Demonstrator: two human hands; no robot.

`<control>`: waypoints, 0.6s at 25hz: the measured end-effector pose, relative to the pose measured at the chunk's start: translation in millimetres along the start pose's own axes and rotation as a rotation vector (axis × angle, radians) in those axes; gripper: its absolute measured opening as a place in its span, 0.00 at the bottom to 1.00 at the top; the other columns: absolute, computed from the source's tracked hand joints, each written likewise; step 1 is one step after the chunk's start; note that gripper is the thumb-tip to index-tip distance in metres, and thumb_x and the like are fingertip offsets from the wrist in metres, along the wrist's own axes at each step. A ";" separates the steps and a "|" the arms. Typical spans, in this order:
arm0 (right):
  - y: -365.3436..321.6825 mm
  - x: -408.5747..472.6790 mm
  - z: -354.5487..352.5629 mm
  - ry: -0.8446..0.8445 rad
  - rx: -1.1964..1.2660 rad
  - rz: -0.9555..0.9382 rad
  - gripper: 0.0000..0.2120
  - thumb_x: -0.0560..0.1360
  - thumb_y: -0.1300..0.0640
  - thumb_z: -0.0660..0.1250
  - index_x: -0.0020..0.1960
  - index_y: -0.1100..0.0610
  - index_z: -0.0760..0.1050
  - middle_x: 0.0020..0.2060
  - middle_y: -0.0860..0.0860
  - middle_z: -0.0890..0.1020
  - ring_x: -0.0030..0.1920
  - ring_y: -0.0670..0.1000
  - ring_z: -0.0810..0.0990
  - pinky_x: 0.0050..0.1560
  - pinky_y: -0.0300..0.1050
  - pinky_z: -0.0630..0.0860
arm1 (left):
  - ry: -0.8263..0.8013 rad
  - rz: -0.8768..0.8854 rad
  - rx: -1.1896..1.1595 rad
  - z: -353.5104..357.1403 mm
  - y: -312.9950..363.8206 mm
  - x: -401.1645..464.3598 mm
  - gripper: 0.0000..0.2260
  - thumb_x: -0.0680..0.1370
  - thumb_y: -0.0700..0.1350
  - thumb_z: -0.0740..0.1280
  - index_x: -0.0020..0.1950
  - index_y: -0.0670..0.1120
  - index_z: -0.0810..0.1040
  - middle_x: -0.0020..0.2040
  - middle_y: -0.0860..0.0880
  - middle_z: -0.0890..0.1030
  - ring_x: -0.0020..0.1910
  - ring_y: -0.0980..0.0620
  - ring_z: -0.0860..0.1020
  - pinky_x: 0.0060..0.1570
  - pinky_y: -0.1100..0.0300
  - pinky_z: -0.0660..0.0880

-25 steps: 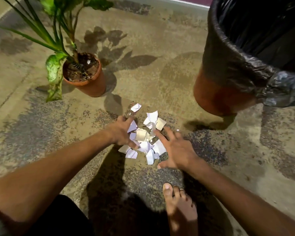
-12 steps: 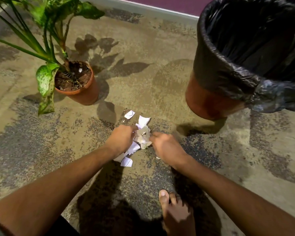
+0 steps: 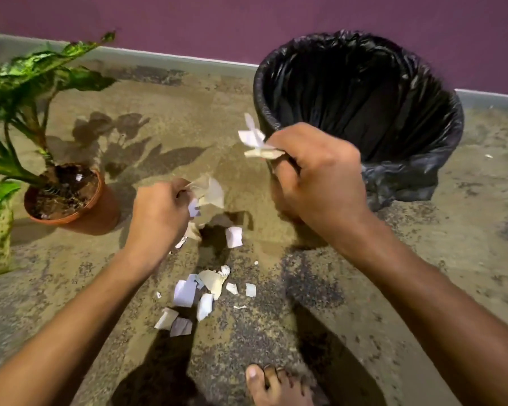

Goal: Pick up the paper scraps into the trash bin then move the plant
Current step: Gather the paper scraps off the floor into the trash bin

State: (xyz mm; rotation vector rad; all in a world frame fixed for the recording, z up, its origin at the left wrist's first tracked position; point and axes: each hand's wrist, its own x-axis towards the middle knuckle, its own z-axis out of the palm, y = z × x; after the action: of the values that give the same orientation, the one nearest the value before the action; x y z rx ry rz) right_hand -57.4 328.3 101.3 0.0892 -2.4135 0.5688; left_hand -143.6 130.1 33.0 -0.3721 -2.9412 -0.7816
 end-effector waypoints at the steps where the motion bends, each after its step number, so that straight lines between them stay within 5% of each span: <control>1: 5.7 11.5 -14.8 0.064 -0.010 0.000 0.10 0.71 0.69 0.67 0.48 0.61 0.83 0.44 0.53 0.84 0.42 0.53 0.82 0.40 0.51 0.79 | 0.050 0.027 -0.014 -9.5 14.8 3.6 0.07 0.76 0.38 0.64 0.46 0.41 0.82 0.35 0.37 0.81 0.40 0.36 0.79 0.37 0.60 0.62; 5: 40.9 36.7 -50.8 0.140 -0.101 0.111 0.12 0.73 0.66 0.64 0.52 0.58 0.83 0.46 0.51 0.85 0.45 0.53 0.82 0.46 0.53 0.78 | 0.192 0.143 -0.106 -47.9 75.3 19.9 0.10 0.75 0.37 0.63 0.49 0.45 0.84 0.31 0.47 0.80 0.30 0.49 0.76 0.31 0.64 0.60; 7: 58.8 38.1 -54.3 0.126 -0.133 0.194 0.11 0.74 0.64 0.64 0.52 0.58 0.83 0.46 0.53 0.84 0.47 0.54 0.82 0.49 0.53 0.77 | 0.225 0.187 -0.136 -61.1 106.3 31.9 0.10 0.75 0.38 0.63 0.42 0.45 0.83 0.24 0.55 0.71 0.24 0.60 0.68 0.27 0.65 0.61; 9: 73.9 38.4 -52.4 0.096 -0.164 0.266 0.09 0.76 0.60 0.64 0.53 0.57 0.81 0.46 0.54 0.83 0.47 0.56 0.81 0.50 0.53 0.76 | 0.226 0.241 -0.099 -66.9 135.3 44.0 0.10 0.74 0.38 0.62 0.36 0.45 0.79 0.24 0.54 0.68 0.23 0.60 0.67 0.28 0.64 0.61; 12: 84.6 36.8 -49.3 0.084 -0.130 0.343 0.14 0.78 0.57 0.64 0.63 0.53 0.78 0.51 0.51 0.84 0.51 0.52 0.81 0.57 0.51 0.77 | 0.182 0.268 -0.001 -61.5 167.6 62.3 0.09 0.74 0.36 0.61 0.44 0.41 0.81 0.35 0.43 0.78 0.36 0.43 0.78 0.37 0.54 0.71; 15: 85.6 34.0 -50.9 0.158 -0.078 0.359 0.15 0.78 0.57 0.62 0.63 0.53 0.79 0.52 0.48 0.84 0.52 0.48 0.81 0.59 0.49 0.77 | 0.066 0.287 -0.026 -53.3 186.9 68.7 0.13 0.76 0.42 0.68 0.60 0.48 0.80 0.52 0.44 0.82 0.52 0.44 0.81 0.50 0.54 0.78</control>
State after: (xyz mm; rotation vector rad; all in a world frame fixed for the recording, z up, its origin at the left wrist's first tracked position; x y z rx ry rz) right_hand -71.9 429.7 125.2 -0.4150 -2.3045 0.6135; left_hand -162.4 275.3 178.1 -0.7357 -2.7324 -0.7752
